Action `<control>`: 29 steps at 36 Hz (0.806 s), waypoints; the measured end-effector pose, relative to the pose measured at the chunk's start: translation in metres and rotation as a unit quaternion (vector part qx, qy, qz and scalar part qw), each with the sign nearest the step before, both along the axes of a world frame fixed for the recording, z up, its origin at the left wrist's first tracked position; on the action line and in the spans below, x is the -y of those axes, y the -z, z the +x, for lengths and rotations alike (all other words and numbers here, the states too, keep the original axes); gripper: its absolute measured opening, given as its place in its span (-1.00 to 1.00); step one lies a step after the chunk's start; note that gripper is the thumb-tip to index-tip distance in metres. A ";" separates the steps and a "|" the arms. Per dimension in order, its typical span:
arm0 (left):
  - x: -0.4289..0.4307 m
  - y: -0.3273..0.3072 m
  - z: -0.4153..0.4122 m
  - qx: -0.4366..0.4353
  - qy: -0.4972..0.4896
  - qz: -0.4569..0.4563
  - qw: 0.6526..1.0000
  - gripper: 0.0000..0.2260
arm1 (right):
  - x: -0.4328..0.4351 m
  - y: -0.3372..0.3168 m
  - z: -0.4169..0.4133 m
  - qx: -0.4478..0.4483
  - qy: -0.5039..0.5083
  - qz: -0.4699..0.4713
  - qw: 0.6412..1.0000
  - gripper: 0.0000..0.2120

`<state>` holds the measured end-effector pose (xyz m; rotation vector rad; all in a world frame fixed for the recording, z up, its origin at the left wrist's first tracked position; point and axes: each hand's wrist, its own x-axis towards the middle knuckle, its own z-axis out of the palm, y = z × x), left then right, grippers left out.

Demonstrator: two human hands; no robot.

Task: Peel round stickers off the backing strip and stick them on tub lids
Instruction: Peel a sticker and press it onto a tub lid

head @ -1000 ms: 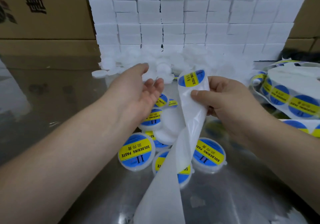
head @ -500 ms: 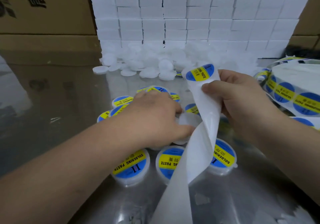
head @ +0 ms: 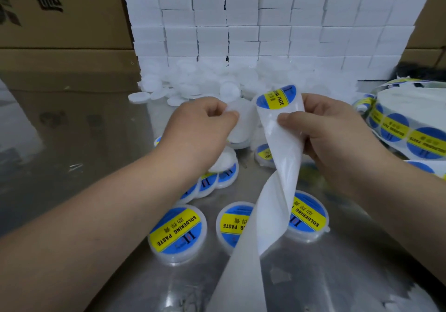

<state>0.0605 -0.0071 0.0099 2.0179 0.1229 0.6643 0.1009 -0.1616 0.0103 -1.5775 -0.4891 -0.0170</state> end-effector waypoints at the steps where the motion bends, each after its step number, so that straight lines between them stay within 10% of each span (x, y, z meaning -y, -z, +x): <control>1: -0.001 -0.001 0.000 0.010 -0.008 -0.021 1.000 -0.83 | 0.000 0.000 0.000 0.000 -0.001 -0.002 1.000 -0.81; 10: 0.007 -0.009 -0.012 0.099 0.009 -0.088 0.991 -0.80 | -0.001 0.003 -0.002 0.013 -0.052 -0.025 0.998 -0.83; 18: 0.011 -0.002 -0.016 0.089 0.051 0.179 0.978 -0.88 | -0.002 0.004 -0.007 0.030 -0.091 -0.029 0.995 -0.84; 29: 0.010 -0.002 -0.016 0.076 0.051 0.220 0.971 -0.87 | -0.002 0.002 -0.012 0.045 -0.072 -0.067 0.994 -0.90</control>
